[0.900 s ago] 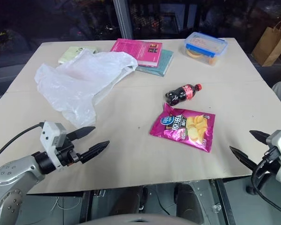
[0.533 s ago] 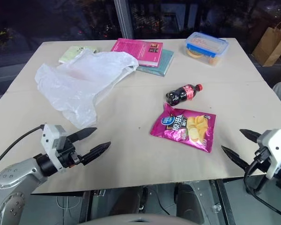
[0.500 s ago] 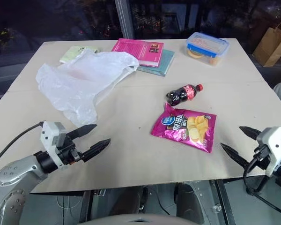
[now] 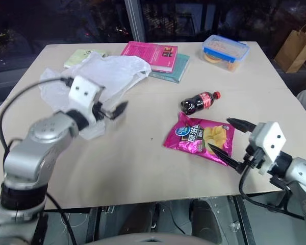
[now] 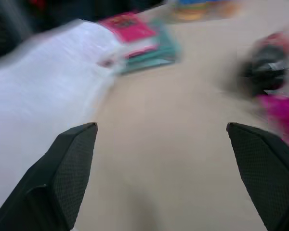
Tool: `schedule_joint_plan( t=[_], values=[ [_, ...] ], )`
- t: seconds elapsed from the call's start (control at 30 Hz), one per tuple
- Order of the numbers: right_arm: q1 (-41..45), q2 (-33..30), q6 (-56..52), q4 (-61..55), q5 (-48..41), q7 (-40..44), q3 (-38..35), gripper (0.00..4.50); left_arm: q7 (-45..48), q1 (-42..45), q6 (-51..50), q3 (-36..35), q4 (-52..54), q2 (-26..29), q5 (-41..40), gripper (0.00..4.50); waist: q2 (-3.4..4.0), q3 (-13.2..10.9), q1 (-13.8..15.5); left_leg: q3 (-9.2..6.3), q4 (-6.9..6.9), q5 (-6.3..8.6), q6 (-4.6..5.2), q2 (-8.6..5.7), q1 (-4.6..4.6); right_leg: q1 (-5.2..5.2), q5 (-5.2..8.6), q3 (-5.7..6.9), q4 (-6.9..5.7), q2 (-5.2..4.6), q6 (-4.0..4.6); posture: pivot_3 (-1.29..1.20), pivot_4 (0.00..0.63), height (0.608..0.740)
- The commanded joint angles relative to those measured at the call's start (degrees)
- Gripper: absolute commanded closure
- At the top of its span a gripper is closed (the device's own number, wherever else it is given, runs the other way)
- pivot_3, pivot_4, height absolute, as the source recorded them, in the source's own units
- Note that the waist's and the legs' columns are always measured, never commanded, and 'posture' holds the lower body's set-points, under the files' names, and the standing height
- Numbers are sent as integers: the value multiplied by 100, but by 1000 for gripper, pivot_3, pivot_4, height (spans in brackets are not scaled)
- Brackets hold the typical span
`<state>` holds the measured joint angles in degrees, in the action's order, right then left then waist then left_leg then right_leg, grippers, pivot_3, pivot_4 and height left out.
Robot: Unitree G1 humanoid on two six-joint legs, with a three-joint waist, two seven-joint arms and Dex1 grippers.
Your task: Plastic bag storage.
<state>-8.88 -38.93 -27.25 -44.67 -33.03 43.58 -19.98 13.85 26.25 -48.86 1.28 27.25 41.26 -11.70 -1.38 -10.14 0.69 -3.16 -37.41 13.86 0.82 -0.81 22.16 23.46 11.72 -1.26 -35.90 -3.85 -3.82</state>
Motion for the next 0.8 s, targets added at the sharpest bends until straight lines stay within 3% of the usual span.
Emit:
schedule_joint_plan(
  t=[0.03, 0.23, 0.37, 0.47, 0.53, 0.57, 0.6, 0.63, 0.77, 0.8],
  values=[
    [214, 11, -68, -224, -27, -297, 257, 0, -698, 499, -172, 1203, -756, 111, 1536, 30, 0, 0, -12, 0, 3, 0, 0, -2, 3, 2, -4, -1, 3, -1, -7, 0, 150, 740],
    [570, 42, -71, -205, 94, -574, 649, 0, -831, 1349, -90, 2218, -2414, -402, 2609, 30, -3, -2, 9, -16, 1, 1, 0, -9, 50, 39, -26, 11, 7, -4, 0, 0, 150, 740],
    [707, 78, -68, -241, 147, -711, 861, 0, -861, 1817, 396, 2343, -3606, -698, 2972, 30, -5, -4, 5, -25, -1, 1, 1, -13, 56, 39, -26, 20, 8, -8, 0, 0, 150, 740],
    [647, 148, -58, -338, 233, -855, 1013, 0, -878, 2084, 850, 2151, -4305, -783, 3037, 720, -5, -4, -8, -24, -1, 1, 1, -14, 55, 39, -27, 21, 7, -10, 0, 0, 150, 740],
    [590, 197, -78, -391, 289, -982, 1089, 0, -772, 2112, 1018, 1969, -4424, -765, 2979, 1631, -5, -4, -17, -24, -1, 1, 1, -14, 55, 40, -27, 20, 6, -11, 0, 0, 150, 740],
    [580, 218, -106, -409, 325, -1051, 1128, 0, -736, 2113, 1056, 1890, -4424, -741, 2972, 1792, -5, -4, -22, -24, -1, 1, 1, -14, 56, 41, -27, 20, 6, -12, 0, 0, 150, 740],
    [596, 233, -185, -418, 361, -1137, 1194, 0, -711, 2096, 1081, 1727, -4343, -733, 2907, 2422, -5, -4, -22, -24, -1, 1, 1, -14, 56, 41, -27, 20, 5, -12, 0, 0, 150, 740],
    [626, 243, -257, -415, 411, -1219, 1257, 0, -682, 2079, 1103, 1585, -4264, -731, 2854, 2622, -5, -4, -20, -24, -1, 1, 1, -14, 57, 41, -27, 20, 5, -13, 0, 0, 150, 740],
    [1141, 223, -399, 15, 845, -1479, 1624, 0, -272, 1988, 857, 1108, -3786, -502, 2736, 4470, -5, -4, -50, -22, -2, 0, 0, -16, 57, 42, -28, 20, 3, -16, -1, 0, 150, 740],
    [1288, 180, -359, 171, 1021, -1488, 1730, 0, -171, 1967, 730, 945, -3655, -458, 2668, 4470, -5, -4, -71, -22, -4, 0, 0, -16, 57, 43, -28, 19, 2, -16, -1, 0, 150, 740]
  ],
)
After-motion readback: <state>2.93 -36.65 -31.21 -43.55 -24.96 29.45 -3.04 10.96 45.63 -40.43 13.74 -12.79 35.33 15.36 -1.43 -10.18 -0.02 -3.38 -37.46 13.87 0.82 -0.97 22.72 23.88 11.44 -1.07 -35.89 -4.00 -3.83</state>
